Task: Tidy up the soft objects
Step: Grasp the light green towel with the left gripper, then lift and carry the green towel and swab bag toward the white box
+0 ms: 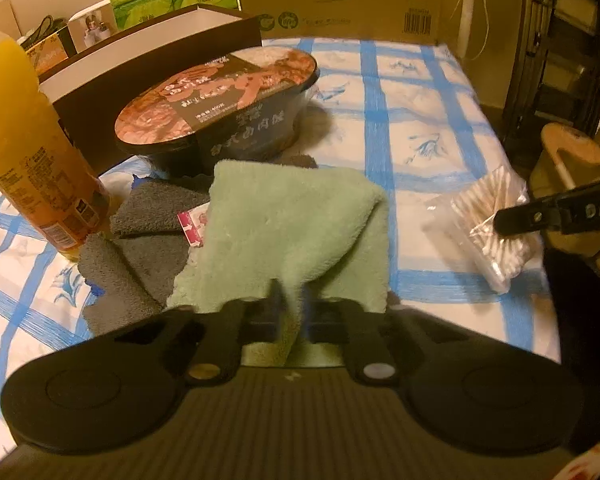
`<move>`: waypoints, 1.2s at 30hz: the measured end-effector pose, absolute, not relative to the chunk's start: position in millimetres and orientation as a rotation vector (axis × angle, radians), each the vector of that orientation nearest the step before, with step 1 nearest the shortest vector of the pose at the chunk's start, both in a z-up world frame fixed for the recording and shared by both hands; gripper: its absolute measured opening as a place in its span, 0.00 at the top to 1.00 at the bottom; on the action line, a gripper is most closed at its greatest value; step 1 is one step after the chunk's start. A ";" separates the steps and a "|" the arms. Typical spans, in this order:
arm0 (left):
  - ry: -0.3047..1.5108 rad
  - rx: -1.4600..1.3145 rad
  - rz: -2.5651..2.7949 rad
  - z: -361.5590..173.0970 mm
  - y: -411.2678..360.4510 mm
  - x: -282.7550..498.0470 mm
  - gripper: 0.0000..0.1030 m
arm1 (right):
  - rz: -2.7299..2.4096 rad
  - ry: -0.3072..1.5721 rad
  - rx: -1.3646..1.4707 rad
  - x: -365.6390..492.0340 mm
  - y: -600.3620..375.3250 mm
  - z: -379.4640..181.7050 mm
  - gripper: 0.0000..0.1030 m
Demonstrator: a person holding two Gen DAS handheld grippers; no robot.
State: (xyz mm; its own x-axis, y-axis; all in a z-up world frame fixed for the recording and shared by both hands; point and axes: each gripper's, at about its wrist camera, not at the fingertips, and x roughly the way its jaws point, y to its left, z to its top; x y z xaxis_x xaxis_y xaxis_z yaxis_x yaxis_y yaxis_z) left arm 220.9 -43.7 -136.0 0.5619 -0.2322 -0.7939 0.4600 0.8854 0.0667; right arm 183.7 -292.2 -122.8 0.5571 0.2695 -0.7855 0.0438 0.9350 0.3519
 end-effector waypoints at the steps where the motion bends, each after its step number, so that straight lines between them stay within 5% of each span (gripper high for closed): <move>1: 0.878 0.262 -0.415 -132.0 -40.3 219.8 0.95 | 0.138 0.974 0.356 183.4 -292.6 -122.0 0.80; 14: 0.850 0.066 -0.333 -53.7 85.0 154.6 0.96 | 0.176 0.965 0.384 179.1 -290.2 -115.2 0.79; 26: 0.990 -0.052 -0.361 -105.5 70.5 166.8 0.95 | 0.201 0.981 0.375 176.0 -277.7 -116.2 0.79; 33: 1.058 -0.045 -0.372 -142.8 34.5 178.0 0.83 | 0.205 0.991 0.380 175.8 -275.6 -117.1 0.79; 36: 1.068 -0.039 -0.366 -132.0 38.9 173.7 0.58 | 0.209 0.994 0.388 176.7 -275.2 -117.9 0.79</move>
State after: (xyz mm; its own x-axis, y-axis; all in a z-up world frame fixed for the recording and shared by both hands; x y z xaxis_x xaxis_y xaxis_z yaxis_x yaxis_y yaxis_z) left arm 173.7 38.9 -132.0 0.4280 -0.3117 -0.8483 0.2740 0.9392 -0.2069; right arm 176.7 -275.2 -117.9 0.5333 0.3444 -0.7726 0.0042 0.9122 0.4096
